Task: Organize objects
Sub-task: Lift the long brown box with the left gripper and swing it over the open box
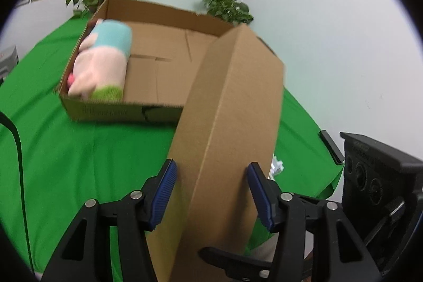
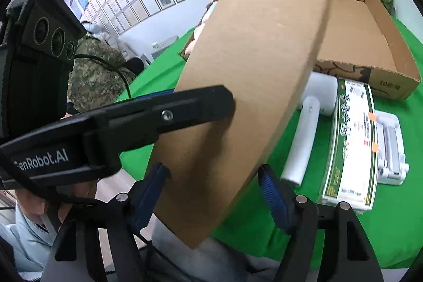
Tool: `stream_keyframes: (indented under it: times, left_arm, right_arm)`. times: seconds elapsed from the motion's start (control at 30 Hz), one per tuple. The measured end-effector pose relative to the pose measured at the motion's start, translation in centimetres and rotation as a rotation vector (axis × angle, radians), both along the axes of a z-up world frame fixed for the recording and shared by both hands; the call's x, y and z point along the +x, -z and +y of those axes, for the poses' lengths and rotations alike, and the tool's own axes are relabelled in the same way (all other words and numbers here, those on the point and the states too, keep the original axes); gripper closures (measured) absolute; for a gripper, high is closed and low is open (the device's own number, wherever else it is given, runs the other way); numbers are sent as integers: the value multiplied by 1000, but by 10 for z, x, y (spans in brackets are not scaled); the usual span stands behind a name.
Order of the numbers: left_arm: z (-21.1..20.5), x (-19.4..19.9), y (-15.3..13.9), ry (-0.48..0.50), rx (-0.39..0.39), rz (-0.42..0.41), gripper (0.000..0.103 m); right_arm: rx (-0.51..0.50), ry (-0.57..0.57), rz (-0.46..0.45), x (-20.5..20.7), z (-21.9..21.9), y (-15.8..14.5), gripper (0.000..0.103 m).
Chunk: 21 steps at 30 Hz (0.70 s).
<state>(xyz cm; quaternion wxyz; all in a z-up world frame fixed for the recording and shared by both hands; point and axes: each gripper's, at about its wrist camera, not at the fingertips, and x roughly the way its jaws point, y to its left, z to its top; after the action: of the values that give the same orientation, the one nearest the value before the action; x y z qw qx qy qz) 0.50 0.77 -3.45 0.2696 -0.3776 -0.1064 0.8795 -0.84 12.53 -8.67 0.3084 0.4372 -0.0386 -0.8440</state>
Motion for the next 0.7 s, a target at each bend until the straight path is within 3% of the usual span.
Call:
stream_keyframes:
  times: [0.37,0.7]
  left_arm:
    - [8,-18,-32,14,-10,75,50]
    - [10,-49,-58,21,25,134,50]
  right_arm:
    - [-17,41,69,-45,-8,-24,41]
    - [2,64,131,-66,5,-68,42]
